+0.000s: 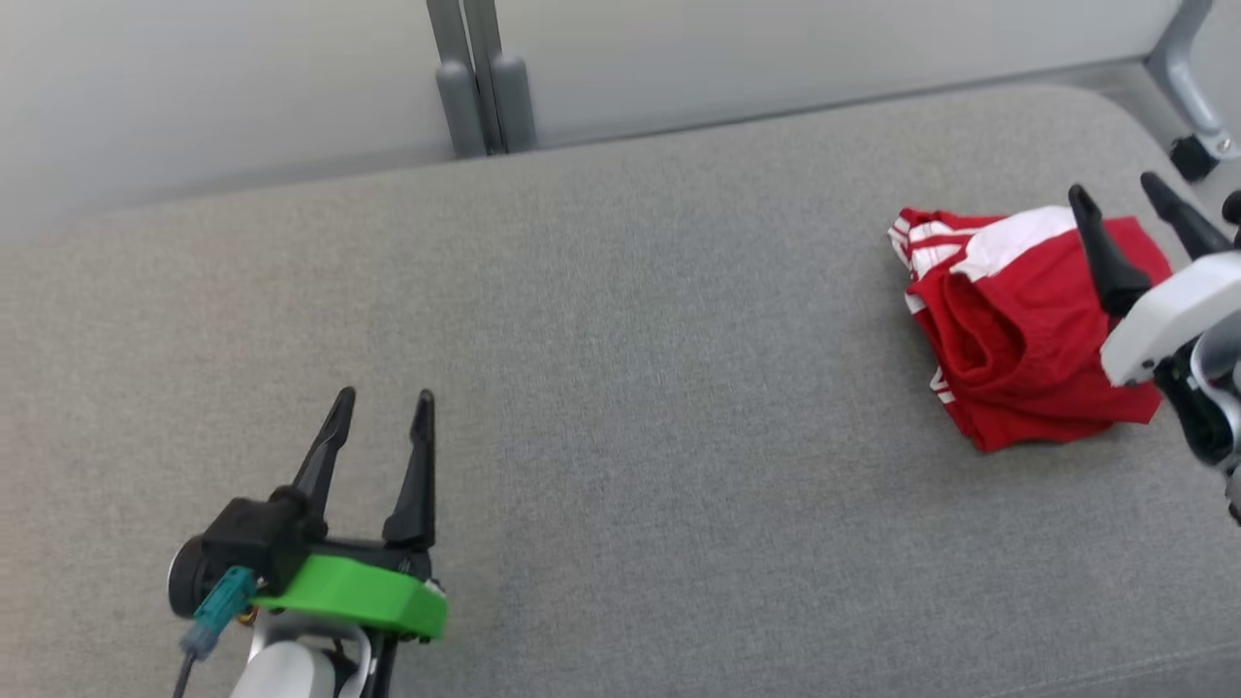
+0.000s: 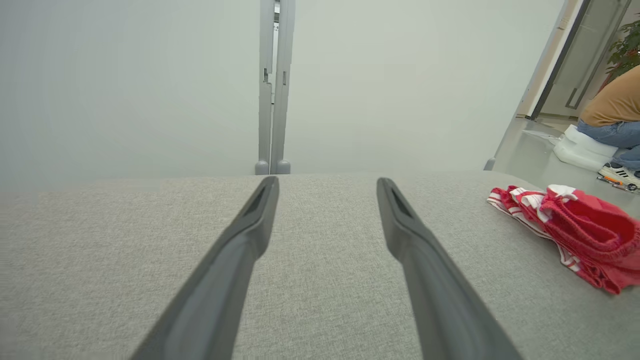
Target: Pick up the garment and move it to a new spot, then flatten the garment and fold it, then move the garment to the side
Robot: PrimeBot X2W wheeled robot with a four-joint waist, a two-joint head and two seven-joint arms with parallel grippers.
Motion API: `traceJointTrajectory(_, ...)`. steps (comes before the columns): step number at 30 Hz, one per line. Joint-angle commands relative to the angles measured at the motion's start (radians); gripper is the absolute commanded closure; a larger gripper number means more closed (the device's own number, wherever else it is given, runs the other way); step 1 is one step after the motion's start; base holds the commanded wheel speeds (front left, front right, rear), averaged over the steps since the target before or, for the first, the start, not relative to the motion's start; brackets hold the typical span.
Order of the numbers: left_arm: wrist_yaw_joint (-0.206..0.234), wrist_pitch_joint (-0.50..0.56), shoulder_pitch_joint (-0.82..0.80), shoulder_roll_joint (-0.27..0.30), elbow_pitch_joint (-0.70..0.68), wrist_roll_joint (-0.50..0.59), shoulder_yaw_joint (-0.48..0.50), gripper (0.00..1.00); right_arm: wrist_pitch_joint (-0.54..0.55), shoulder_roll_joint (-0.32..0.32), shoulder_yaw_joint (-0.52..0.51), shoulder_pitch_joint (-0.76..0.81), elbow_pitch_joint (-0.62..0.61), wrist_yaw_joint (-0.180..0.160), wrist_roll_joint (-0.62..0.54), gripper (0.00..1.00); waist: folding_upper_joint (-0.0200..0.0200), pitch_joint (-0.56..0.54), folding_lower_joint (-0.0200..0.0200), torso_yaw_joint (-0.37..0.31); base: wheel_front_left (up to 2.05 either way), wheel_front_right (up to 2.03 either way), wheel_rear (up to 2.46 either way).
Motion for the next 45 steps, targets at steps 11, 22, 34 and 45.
traceJointTrajectory(11, 0.052, -0.004, 0.111, 0.016, -0.002, -0.057, 0.079, 0.0, -0.008, 0.124, -0.324, 0.378, -0.292, -0.001, -0.17, 0.0, 0.0, -0.144, -0.0001, 0.03, 0.0, 0.0, 0.0)
traceJointTrajectory(22, 0.033, -0.018, 0.166, 0.002, 0.046, -0.02, 0.136, 0.0, -0.008, 0.275, -0.485, 0.629, -0.469, -0.001, -0.331, 0.0, 0.0, -0.16, -0.0001, 0.046, 0.0, 0.0, 0.0)
traceJointTrajectory(34, -0.019, -0.018, 0.175, -0.032, 0.07, 0.045, 0.197, 0.0, -0.008, 0.3, -0.455, 0.626, -0.484, -0.001, -0.347, 0.0, 0.0, -0.168, -0.0001, 0.056, 0.0, 0.0, 0.0)
traceJointTrajectory(45, -0.043, -0.018, 0.17, -0.055, 0.082, 0.082, 0.224, 0.0, -0.008, 0.302, -0.435, 0.619, -0.475, -0.001, -0.339, 0.0, 0.0, -0.169, -0.0001, 0.064, 0.0, 0.0, 0.0)
